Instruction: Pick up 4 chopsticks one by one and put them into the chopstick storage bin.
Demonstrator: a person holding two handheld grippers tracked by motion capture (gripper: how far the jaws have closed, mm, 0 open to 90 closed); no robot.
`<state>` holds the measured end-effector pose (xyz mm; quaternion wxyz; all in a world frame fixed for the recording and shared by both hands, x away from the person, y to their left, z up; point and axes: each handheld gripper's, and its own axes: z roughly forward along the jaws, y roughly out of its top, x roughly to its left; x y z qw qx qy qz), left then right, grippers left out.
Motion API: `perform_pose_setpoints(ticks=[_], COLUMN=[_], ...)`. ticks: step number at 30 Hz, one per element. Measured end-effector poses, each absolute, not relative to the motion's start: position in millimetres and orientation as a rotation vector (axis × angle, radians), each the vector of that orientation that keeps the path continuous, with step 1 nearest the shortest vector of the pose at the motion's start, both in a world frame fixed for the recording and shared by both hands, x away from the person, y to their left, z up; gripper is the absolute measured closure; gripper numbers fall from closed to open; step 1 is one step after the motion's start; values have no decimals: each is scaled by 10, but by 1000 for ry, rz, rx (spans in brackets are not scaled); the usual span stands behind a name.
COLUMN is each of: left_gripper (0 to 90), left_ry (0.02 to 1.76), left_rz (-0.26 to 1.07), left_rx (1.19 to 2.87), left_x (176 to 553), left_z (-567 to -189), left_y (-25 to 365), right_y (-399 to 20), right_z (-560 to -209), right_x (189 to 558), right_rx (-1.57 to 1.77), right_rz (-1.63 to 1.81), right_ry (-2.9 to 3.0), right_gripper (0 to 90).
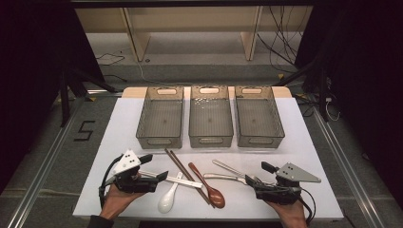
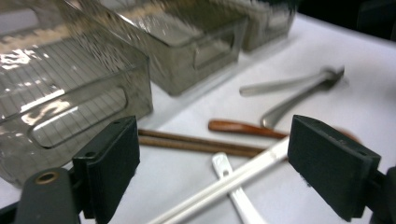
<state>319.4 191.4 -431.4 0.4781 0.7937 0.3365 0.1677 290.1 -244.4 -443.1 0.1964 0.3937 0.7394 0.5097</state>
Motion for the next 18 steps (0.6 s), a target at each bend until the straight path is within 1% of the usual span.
perform_pose_setpoints(ticks=[6, 8, 14, 18], left_gripper=[168, 170, 212, 264], left_ry=[785, 778, 730, 684], left_rz=[392, 380, 352, 317], left_rx=[2148, 2193, 2338, 2413], left_x=[3258, 3282, 3383, 3446], left_z=[-4296, -4287, -4235, -4239], left_y=[1831, 1824, 1793, 1751], right_y=[-2437, -2436, -2430, -2422], right_z=[-4432, -4433, -4440, -4445], right_x=[2904, 2907, 2912, 2916], right_rx=[1103, 1105, 1104, 1110], right_rz=[1423, 1422, 1411, 1402], right_ry=[2081, 2086, 2104, 2120], right_gripper=[230, 230, 231, 230])
